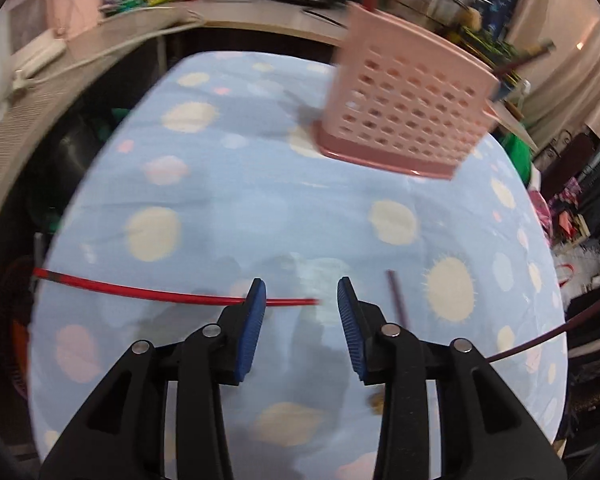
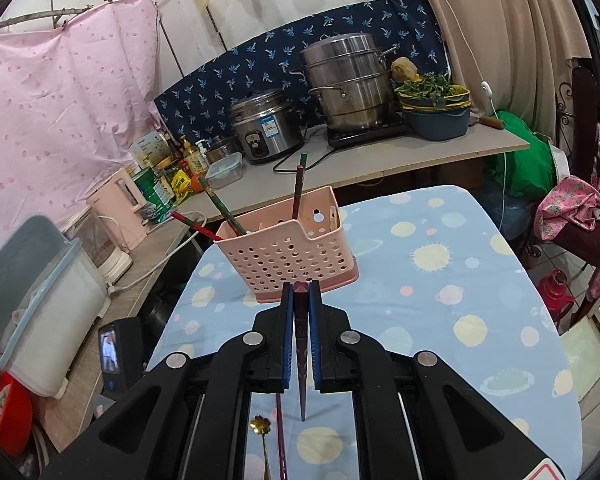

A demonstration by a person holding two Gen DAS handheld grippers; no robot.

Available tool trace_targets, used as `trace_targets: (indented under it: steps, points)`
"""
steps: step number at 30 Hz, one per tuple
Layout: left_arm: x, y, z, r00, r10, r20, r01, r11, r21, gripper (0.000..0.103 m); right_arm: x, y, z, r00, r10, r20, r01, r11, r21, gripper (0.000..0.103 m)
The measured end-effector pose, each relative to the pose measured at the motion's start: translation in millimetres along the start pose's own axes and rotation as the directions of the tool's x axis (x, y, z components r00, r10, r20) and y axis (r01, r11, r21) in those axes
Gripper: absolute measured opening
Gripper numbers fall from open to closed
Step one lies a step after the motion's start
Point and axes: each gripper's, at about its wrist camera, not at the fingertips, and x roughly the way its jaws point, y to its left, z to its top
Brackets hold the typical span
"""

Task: Organize utensils
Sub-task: 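Move the left tool to the red chopstick while the right tool holds its chopstick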

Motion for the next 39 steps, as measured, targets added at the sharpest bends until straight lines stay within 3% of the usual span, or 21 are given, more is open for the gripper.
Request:
trace_targets:
  steps: [4,7,10,18,23,28,33,39]
  points:
    - [-7.1,63.3,15.9,0.989,0.143,0.030,-0.141,0.988,-0.055,0.035,-0.8,2.0,0.3,1.000,0.002,0.005,-0.002,1.000,0.005,0.007]
    - [4.6,105.3,23.3,0.973,0.231,-0.002,-0.231,0.970,-0.071,0.035,-1.2,3.0,0.7,1.000,0.001,0.006,-0.001,1.000,0.001,0.007]
    - [18.4,131.3,19.2,0.964,0.260,-0.049,-0.262,0.963,-0.066,0.035,-2.9,5.4,1.4,1.000,-0.003,0.008,0.003,1.000,-0.003,0.007]
    - [10.8,116.3,-18.0,0.969,0.237,-0.074,-0.235,0.971,0.028,0.035,-6.1,8.3,-0.1,1.000,0.011,0.008,-0.011,1.000,-0.007,0.007]
    - [-10.6,97.9,-58.4,0.980,0.170,-0.103,-0.164,0.984,0.063,0.036,-10.8,7.6,-3.5,1.000,0.024,0.009,-0.024,1.000,-0.005,0.007]
    - [-27.1,84.8,-90.9,0.985,0.118,-0.127,-0.111,0.992,0.057,0.037,-17.1,6.7,-9.9,0.999,0.034,0.007,-0.034,0.999,-0.001,0.007]
    - [-36.6,76.6,-113.1,0.982,0.115,-0.147,-0.107,0.992,0.063,0.042,-22.8,7.2,-13.8,0.999,0.035,0.010,-0.035,0.999,-0.003,0.007]
    - [-64.4,87.4,-124.3,0.988,0.056,-0.146,-0.057,0.998,-0.009,0.042,-33.3,7.9,-18.6,0.999,0.035,0.014,-0.035,0.999,-0.007,0.007]
